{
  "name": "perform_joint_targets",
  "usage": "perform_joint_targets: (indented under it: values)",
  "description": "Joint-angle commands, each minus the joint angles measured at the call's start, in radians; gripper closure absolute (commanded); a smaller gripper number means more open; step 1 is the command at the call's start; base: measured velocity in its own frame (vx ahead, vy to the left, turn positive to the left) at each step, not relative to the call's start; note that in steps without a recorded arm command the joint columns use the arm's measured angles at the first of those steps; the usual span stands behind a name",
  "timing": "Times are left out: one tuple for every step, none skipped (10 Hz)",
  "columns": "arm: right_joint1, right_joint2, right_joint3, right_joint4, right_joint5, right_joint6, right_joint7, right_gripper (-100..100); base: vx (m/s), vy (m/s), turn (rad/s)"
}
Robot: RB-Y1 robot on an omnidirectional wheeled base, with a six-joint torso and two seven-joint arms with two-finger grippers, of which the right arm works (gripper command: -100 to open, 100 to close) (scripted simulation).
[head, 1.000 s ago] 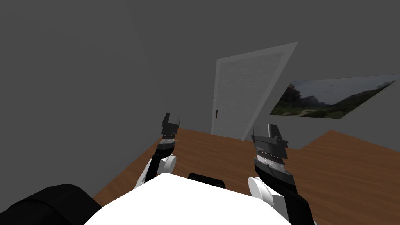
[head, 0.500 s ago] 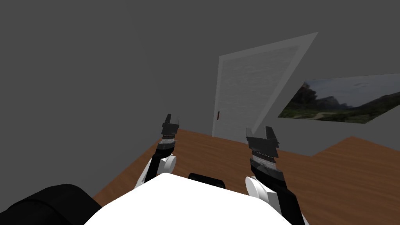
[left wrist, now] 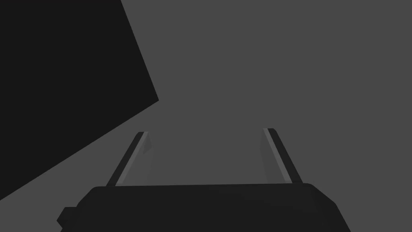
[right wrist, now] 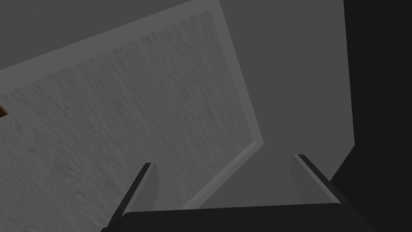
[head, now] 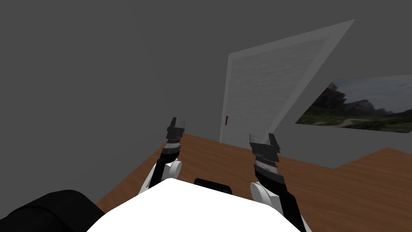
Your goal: Pull the door open
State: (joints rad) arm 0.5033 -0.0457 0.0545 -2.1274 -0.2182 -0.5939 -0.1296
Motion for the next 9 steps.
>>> perform_joint_targets:
  values:
    - [-0.011, -0.011, 0.008, 0.035, -0.023, -0.010, -0.037, -100, 0.143, -0.013, 0.049]
    - [-0.014, -0.017, 0.013, 0.053, -0.034, -0.015, -0.055, -100, 0.113, -0.019, 0.038]
    - [-0.018, -0.022, 0.017, 0.070, -0.046, -0.020, -0.073, -100, 0.097, 0.003, 0.033]
    - [-0.022, -0.028, 0.022, 0.088, -0.057, -0.026, -0.090, -100, 0.098, 0.003, 0.037]
    - [-0.026, -0.033, 0.027, 0.105, -0.069, -0.031, -0.108, -100, 0.103, -0.003, 0.037]
    - [-0.030, -0.039, 0.032, 0.124, -0.081, -0.037, -0.127, -100, 0.098, -0.009, 0.036]
    - [-0.034, -0.045, 0.038, 0.144, -0.094, -0.043, -0.146, -100, 0.097, -0.002, 0.041]
    - [-0.038, -0.050, 0.043, 0.163, -0.106, -0.049, -0.166, -100, 0.106, 0.007, 0.044]
    - [-0.042, -0.056, 0.048, 0.182, -0.119, -0.055, -0.185, -100, 0.100, 0.003, 0.045]
